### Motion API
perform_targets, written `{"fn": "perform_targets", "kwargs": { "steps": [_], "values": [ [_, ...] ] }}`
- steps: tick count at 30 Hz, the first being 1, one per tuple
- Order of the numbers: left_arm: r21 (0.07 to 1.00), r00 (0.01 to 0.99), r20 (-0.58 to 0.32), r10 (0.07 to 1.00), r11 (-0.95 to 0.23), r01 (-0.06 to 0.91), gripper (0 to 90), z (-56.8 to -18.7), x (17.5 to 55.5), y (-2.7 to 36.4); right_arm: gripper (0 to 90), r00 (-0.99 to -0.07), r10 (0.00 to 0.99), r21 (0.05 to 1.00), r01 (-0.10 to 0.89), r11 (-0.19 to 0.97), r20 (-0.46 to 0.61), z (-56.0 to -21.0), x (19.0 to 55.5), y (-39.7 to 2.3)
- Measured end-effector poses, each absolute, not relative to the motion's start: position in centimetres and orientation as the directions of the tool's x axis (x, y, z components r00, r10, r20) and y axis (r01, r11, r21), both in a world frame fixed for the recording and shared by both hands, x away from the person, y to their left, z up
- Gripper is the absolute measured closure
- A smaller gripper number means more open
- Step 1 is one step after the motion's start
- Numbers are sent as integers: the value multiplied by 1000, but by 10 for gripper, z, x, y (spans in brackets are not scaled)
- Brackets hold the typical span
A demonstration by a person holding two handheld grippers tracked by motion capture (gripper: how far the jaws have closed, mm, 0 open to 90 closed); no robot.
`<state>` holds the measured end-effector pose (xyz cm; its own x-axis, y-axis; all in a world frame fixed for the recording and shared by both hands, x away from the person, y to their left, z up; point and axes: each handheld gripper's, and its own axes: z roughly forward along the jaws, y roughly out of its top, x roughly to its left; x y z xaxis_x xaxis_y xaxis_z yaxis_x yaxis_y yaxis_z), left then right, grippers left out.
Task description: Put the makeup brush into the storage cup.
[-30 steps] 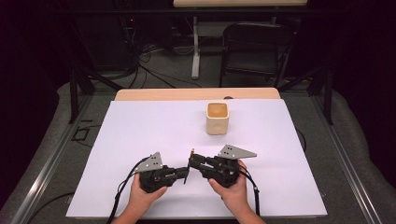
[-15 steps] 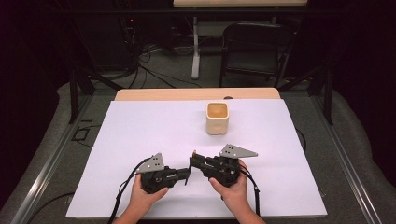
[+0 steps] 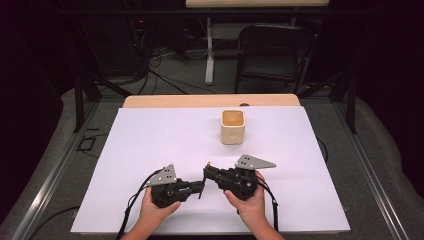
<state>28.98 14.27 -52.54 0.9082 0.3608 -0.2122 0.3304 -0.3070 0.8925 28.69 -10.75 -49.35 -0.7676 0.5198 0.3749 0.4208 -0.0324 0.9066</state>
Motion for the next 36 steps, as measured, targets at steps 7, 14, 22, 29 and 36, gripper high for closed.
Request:
{"fn": "perform_targets", "kwargs": {
  "steps": [7, 14, 22, 29, 36],
  "values": [
    [892, 908, -212, 361, -308, 331, 839, -526, 290, 143, 832, -770, 519, 908, 418, -26, 370, -494, 287, -108],
    [892, 908, -212, 360, -308, 330, 839, -525, 290, 143, 832, -771, 519, 909, 417, -27, 369, -494, 287, -108],
    [892, 909, -214, 359, -307, 331, 839, -526, 290, 143, 833, -773, 518, 910, 415, -25, 367, -494, 287, -108],
    [893, 909, -221, 354, -302, 334, 837, -526, 290, 143, 834, -775, 516, 910, 415, -19, 364, -493, 287, -109],
    [890, 903, -235, 360, -294, 348, 755, -528, 291, 143, 834, -777, 517, 911, 411, -16, 360, -493, 287, -109]
  ]
}}
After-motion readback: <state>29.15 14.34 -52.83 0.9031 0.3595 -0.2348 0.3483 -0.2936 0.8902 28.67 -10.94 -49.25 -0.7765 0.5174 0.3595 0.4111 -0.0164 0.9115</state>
